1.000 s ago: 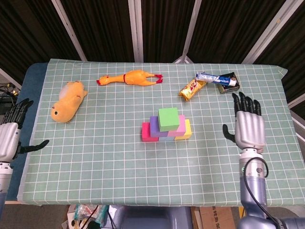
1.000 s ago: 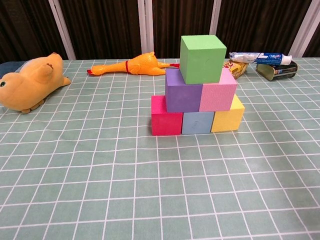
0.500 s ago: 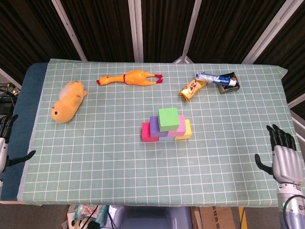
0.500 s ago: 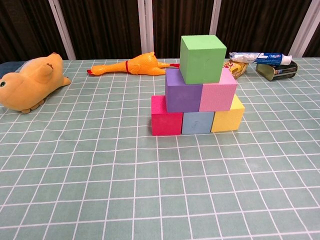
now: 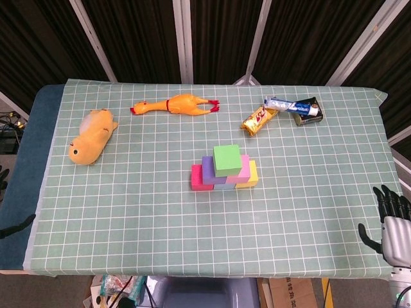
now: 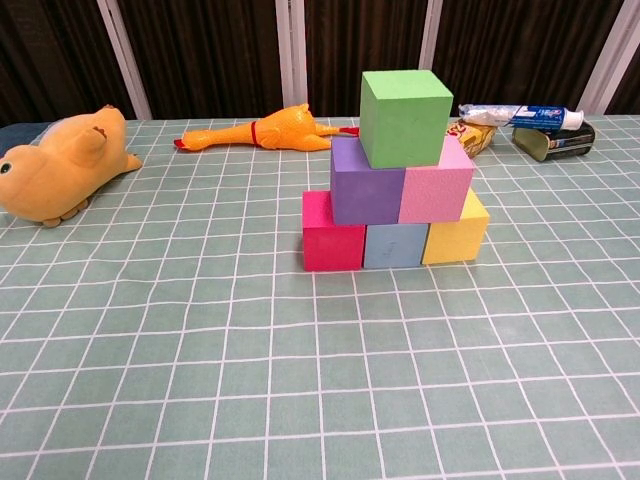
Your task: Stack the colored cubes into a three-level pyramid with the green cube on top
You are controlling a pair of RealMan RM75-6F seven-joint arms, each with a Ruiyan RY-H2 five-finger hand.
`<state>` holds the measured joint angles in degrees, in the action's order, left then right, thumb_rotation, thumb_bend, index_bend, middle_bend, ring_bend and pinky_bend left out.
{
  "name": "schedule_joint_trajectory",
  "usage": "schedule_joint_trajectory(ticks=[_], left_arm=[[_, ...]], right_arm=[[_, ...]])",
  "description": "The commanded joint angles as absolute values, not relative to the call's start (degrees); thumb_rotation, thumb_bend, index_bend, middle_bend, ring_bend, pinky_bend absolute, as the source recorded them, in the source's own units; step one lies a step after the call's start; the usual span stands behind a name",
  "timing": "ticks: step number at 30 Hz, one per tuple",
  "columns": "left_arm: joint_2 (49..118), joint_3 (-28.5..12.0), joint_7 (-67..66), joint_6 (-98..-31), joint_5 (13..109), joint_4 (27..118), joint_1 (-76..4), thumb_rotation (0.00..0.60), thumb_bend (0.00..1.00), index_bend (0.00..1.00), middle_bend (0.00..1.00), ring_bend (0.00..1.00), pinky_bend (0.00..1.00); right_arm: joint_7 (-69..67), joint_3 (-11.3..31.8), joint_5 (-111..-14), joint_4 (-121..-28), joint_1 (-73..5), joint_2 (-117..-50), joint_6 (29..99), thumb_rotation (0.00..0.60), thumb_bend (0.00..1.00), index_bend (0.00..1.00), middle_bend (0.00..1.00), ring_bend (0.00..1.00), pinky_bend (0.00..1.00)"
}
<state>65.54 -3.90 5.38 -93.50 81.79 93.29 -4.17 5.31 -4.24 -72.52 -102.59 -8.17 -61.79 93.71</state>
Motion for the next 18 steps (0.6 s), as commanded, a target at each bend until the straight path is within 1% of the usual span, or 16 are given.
schedule_joint_trajectory(ticks=[1,9,18], left_arm=[[65.6,-4.0,5.5,-92.6,81.2,93.5,-4.1,0.6,0.07,0.0,0.0,0.0,0.04],[65.8,-4.3,4.4,-91.5,81.3,93.2,-4.1,0.6,0.07,0.0,0.0,0.0,0.04],[66.4,-4.3,2.8,-91.2,81.8,93.4,-3.8,0.6,0.07,0.0,0.0,0.0,0.04]], right_arm=[[4.8,-3.6,-72.5,-102.2,-7.7,-61.9,92.8,0.6,0.4,0.0,0.0,0.0,0.0],[4.0,-1.9,-73.0,-101.7,-6.8,-61.8,91.1,0.6,0.4,0.0,0.0,0.0,0.0],[4.8,-0.8,-73.7,-101.2,-6.0,-62.1,89.5,0.6,0.4,0.0,0.0,0.0,0.0]])
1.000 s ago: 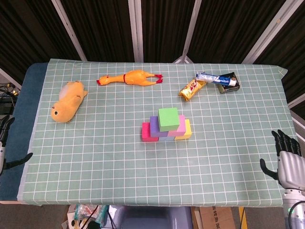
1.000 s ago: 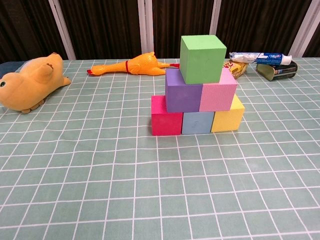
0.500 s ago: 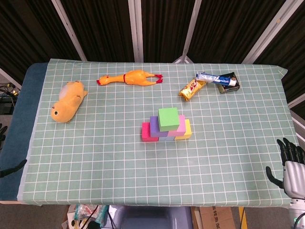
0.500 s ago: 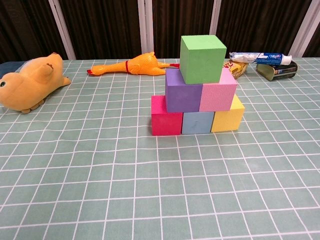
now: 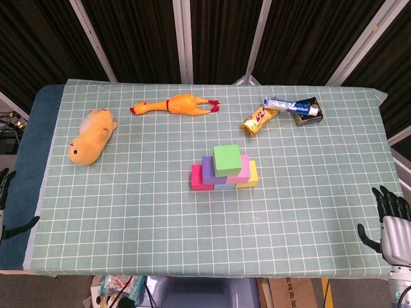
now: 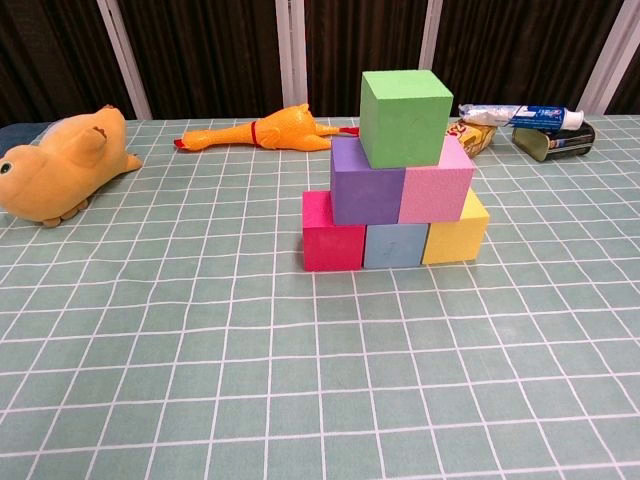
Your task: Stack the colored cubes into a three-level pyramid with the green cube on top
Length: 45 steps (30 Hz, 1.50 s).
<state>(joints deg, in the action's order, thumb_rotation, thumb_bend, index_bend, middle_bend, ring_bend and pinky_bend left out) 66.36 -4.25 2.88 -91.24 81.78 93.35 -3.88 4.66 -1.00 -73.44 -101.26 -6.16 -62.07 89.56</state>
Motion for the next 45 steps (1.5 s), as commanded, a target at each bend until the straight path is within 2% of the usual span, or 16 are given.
schedule_joint_trajectory(ticks=[1,8,14,22,30,36,45], left_arm=[[66.4,-4.3,2.8,-91.1,81.7,93.5,-3.8,0.6,0.07,0.0,0.0,0.0,0.04],[65.5,-4.2,1.8,-87.6,80.8,94.9,-4.7,0.6,0.07,0.0,0.0,0.0,0.05],[63.4,-4.1,-1.6,-81.9,80.3,100.5,-7.6,0.6,0.12,0.0,0.0,0.0,0.07],[62.0,-5.5,-12.0,-73.5,77.4,110.3,-13.6,0.6,0.35,0.0,0.0,0.0,0.09],[64.0,-8.7,-21.6,-67.5,67.8,115.9,-20.0,0.6,0.48,0.0,0.01,0.01,0.11],[67.5,-10.0,-28.1,-64.1,60.1,116.2,-25.1,0.6,0.49,0.0,0.02,0.01,0.12],[74.2,-11.5,-34.2,-62.5,50.4,115.8,-32.1,0.6,0.49,0.0,0.02,0.01,0.12]], right_arm=[[4.8,-0.7,-73.8,-101.2,-5.9,-62.2,89.4,0.6,0.4,0.0,0.0,0.0,0.0],[4.8,0.3,-73.8,-101.6,-5.4,-62.1,88.4,0.6,0.4,0.0,0.0,0.0,0.0],[4.2,1.3,-73.8,-101.9,-5.1,-61.9,87.7,0.6,0.4,0.0,0.0,0.0,0.0],[3.2,2.3,-74.6,-102.0,-4.6,-61.6,87.1,0.6,0.4,0.0,0.0,0.0,0.0],[2.0,3.2,-74.0,-102.0,-4.3,-61.2,85.8,0.6,0.4,0.0,0.0,0.0,0.0],[1.5,3.9,-73.4,-102.1,-4.3,-61.1,84.7,0.6,0.4,0.0,0.0,0.0,0.0],[0.5,4.7,-73.4,-102.0,-4.2,-61.1,83.9,0.6,0.4,0.0,0.0,0.0,0.0]])
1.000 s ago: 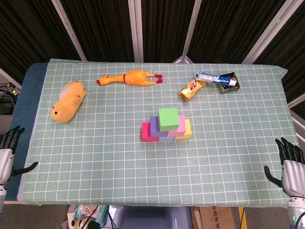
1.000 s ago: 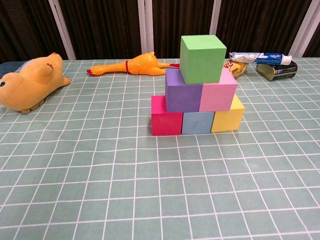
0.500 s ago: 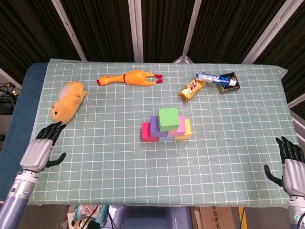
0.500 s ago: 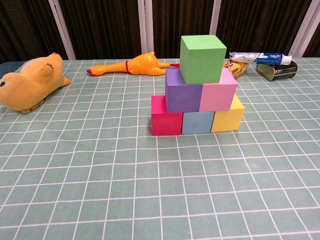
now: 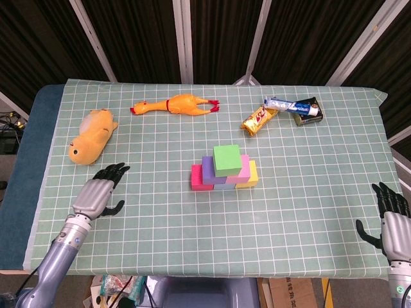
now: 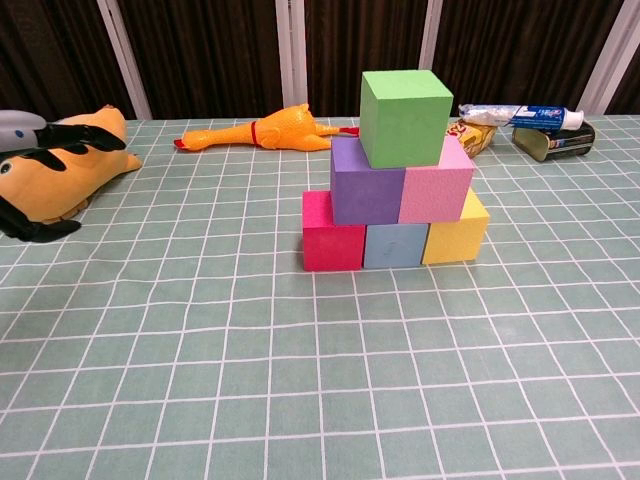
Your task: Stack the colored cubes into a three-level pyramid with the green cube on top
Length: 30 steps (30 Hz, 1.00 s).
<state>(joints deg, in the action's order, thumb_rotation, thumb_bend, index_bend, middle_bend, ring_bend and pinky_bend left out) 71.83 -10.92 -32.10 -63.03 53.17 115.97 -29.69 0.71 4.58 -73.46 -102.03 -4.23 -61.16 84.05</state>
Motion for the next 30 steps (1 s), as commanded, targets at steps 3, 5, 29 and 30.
schedule_joint_trajectory(ticks=[3,5,29,30], left_arm=[[76.2,-11.7,-36.5,-62.9,48.2,115.1,-34.0,0.6,0.49,0.0,0.02,0.02,0.12],[77.9,-11.9,-38.3,-63.0,46.4,114.4,-35.7,0.6,0.49,0.0,0.03,0.04,0.15],[93.9,-14.7,-52.1,-66.6,25.2,103.8,-52.3,0.6,0.49,0.06,0.09,0.06,0.16],[94.3,-14.8,-52.2,-66.5,24.8,103.4,-52.8,0.6,0.49,0.06,0.09,0.06,0.16]], right_arm=[[-0.1,5.0,-73.0,-102.0,-4.1,-61.0,83.4,0.6,0.4,0.0,0.0,0.0,0.0],[-0.8,5.1,-72.6,-102.1,-4.1,-60.8,83.0,0.6,0.4,0.0,0.0,0.0,0.0],[-5.4,6.6,-71.4,-102.3,-4.1,-59.9,79.5,0.6,0.4,0.0,0.0,0.0,0.0],[-5.5,6.6,-71.3,-102.3,-4.1,-59.9,79.5,0.6,0.4,0.0,0.0,0.0,0.0]])
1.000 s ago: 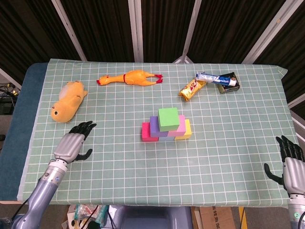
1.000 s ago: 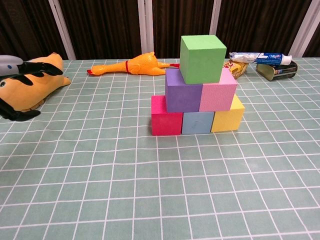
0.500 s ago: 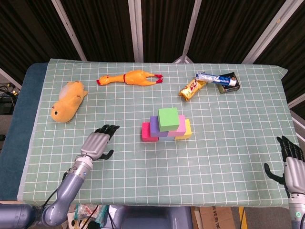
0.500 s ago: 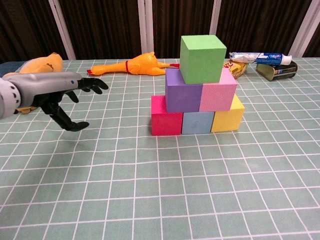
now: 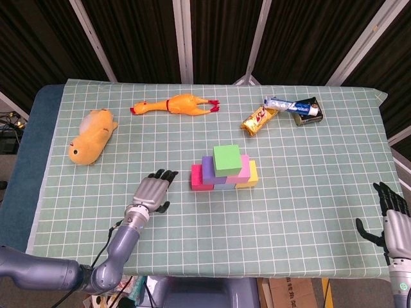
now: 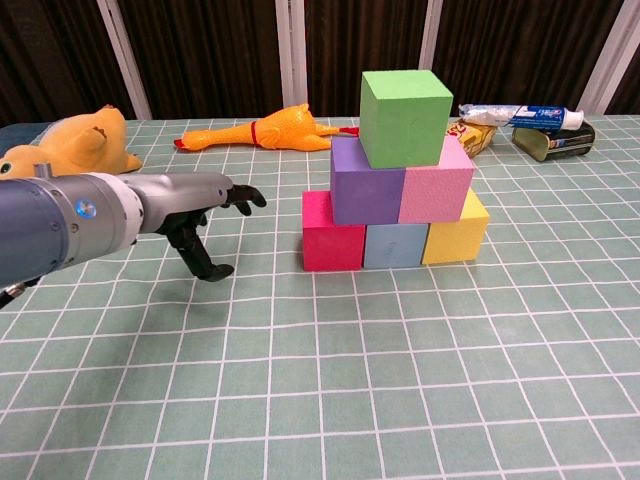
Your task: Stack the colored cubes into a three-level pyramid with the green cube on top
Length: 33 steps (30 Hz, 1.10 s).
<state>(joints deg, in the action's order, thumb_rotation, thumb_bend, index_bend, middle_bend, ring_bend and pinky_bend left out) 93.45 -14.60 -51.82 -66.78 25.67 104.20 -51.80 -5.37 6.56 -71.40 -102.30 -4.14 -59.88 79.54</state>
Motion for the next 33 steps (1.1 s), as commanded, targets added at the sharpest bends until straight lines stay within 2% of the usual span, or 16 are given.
schedule_joint_trajectory(ticks=[1,16,33], left_arm=[[94.6,-14.8,-52.4,-66.5,24.5,103.2,-53.2,0.6,0.49,0.06,0.09,0.06,0.16],[95.8,-13.6,-51.7,-68.1,23.5,101.5,-55.1,0.6,0.49,0.06,0.11,0.06,0.16],[97.5,-12.7,-51.6,-66.9,21.9,98.6,-57.0,0.6,0.49,0.06,0.14,0.06,0.16]], right_arm=[[-5.6,6.8,-71.2,-102.2,-4.1,-59.9,79.4,0.6,0.4,0.0,0.0,0.0,0.0],[-6.2,7.0,-71.5,-102.4,-3.9,-59.9,79.2,0.6,0.4,0.0,0.0,0.0,0.0],[-6.5,7.2,-71.6,-102.5,-3.6,-59.9,79.1,0.6,0.4,0.0,0.0,0.0,0.0]])
